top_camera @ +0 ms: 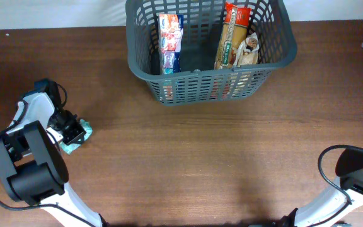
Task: Pack container
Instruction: 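Lift the pouch with the left gripper and carry it over the basket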
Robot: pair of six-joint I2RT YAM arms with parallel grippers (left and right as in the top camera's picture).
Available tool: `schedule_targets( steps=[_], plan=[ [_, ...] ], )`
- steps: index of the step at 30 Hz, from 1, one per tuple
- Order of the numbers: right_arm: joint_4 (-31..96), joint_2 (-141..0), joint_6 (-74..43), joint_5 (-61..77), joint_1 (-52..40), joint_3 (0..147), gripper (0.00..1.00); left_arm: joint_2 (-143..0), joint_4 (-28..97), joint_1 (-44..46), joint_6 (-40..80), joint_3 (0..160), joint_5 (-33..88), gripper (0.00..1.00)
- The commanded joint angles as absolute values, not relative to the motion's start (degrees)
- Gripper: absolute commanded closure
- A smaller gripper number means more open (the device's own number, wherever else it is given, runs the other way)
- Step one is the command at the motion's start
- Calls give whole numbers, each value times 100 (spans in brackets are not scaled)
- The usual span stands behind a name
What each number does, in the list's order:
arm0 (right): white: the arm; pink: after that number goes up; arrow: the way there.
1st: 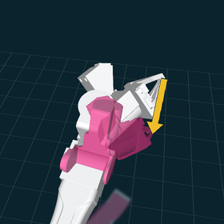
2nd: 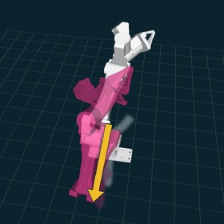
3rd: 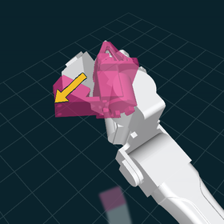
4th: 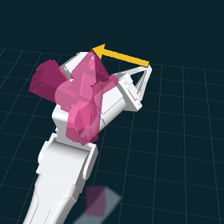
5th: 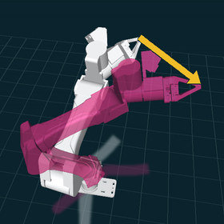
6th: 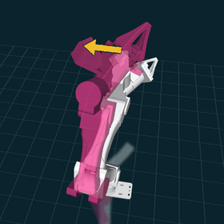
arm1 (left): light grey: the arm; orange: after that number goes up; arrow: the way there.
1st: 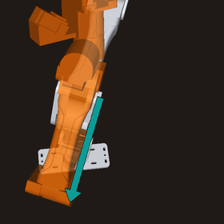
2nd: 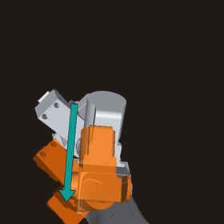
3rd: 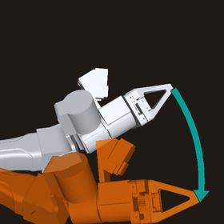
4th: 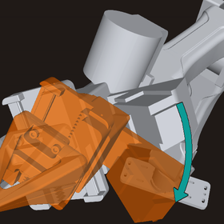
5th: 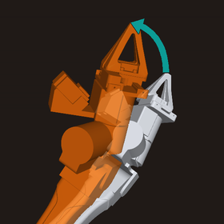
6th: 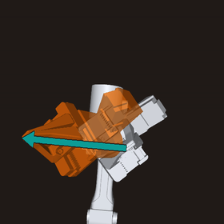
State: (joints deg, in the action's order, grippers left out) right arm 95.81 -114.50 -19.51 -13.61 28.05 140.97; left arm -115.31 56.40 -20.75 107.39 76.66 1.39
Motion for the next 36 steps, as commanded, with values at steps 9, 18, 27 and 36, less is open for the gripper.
schedule_targets(
  steps=[9, 18, 27, 36],
  plan=[
    [9577, -11395, -2003, -1352, 2814, 14077, 1, -10541, 6130, -1981, 6576, 9948, -915, 98],
    [9577, -11395, -2003, -1352, 2814, 14077, 1, -9432, 3874, -655, 4287, 12156, -43, 98],
    [9577, -11395, -2003, -1352, 2814, 14077, 1, -9859, 1446, 1737, 3516, 12381, -154, 98],
    [9577, -11395, -2003, -1352, 2814, 14077, 1, -11513, 1240, 2657, 3505, 12381, -191, 98]
  ],
)
